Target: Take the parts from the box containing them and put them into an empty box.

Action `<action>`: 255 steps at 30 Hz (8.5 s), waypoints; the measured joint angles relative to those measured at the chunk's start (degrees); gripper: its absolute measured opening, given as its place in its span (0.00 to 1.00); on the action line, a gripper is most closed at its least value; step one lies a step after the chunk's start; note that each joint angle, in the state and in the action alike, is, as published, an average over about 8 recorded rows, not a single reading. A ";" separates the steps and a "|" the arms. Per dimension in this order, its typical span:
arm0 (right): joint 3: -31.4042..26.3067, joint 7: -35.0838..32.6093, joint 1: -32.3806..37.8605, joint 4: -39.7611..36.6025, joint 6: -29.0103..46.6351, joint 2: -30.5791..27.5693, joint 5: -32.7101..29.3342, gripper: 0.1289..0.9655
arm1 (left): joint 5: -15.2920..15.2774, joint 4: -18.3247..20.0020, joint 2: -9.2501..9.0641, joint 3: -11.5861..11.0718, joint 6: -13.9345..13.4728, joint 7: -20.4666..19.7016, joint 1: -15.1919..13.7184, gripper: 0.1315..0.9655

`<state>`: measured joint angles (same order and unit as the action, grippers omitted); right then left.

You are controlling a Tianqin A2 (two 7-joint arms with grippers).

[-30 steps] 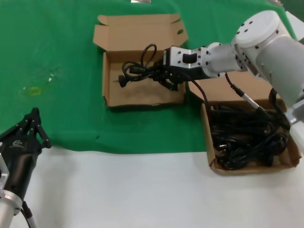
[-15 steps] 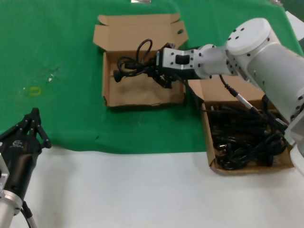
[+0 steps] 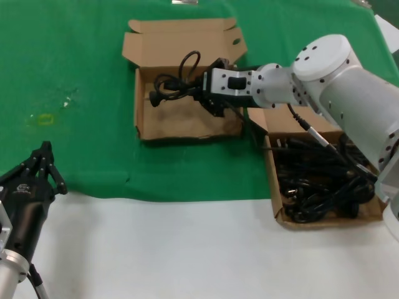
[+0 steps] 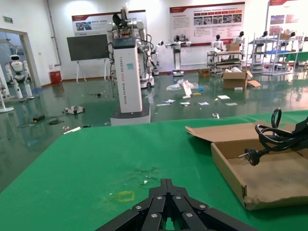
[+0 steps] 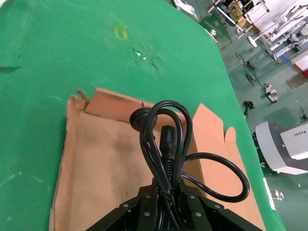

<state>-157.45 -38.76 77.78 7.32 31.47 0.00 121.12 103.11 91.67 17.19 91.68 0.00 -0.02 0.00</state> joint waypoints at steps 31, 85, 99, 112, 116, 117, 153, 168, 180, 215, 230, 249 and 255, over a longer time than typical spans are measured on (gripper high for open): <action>0.90 -8.57 -1.14 -0.91 -0.52 0.00 7.07 0.41 | 0.00 0.00 0.00 0.00 0.00 0.00 0.00 0.02; 30.67 12.97 -36.20 38.04 -14.60 -7.86 -4.32 1.00 | 0.01 0.00 0.00 0.00 0.00 0.01 0.00 0.89; 42.73 21.83 -50.48 53.95 -20.40 -11.07 -9.02 1.00 | 0.01 0.00 0.00 0.00 0.00 0.01 0.00 0.99; 53.97 30.07 -63.82 68.77 -25.80 -14.05 -13.39 1.00 | 0.02 0.00 0.00 0.00 0.00 0.01 0.00 1.00; 57.43 32.61 -67.88 73.33 -27.46 -14.97 -14.73 1.00 | 0.02 0.00 0.00 0.00 0.00 0.01 0.00 1.00; 58.27 33.23 -68.88 74.44 -27.86 -15.19 -15.06 1.00 | 0.02 0.00 0.00 0.00 0.00 0.01 0.00 1.00; 63.60 37.16 -75.20 81.48 -30.43 -16.61 -17.14 1.00 | 0.02 0.00 0.00 0.00 0.00 0.03 0.00 1.00; 63.60 37.16 -75.20 81.48 -30.43 -16.61 -17.14 1.00 | 0.02 0.00 0.00 0.00 0.00 0.03 0.00 1.00; 63.60 37.16 -75.20 81.48 -30.43 -16.61 -17.14 1.00 | 0.02 0.00 0.00 0.00 0.00 0.01 0.00 1.00; 63.60 37.16 -75.20 81.48 -30.43 -16.61 -17.14 1.00 | 0.02 0.00 0.00 0.00 0.00 0.02 0.00 1.00; 63.60 37.16 -75.20 81.48 -30.43 -16.61 -17.14 1.00 | 0.02 0.00 0.00 0.00 0.00 0.02 0.00 1.00; 63.60 37.16 -75.20 81.48 -30.43 -16.61 -17.14 1.00 | 0.02 0.00 0.00 0.00 0.00 0.04 0.00 1.00; 63.60 37.16 -75.20 81.48 -30.43 -16.61 -17.14 1.00 | 0.02 0.00 0.00 0.00 0.00 0.03 0.00 1.00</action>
<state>-93.85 -1.60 2.57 88.81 1.04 -16.61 103.98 103.13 91.67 17.19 91.67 0.00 0.00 0.00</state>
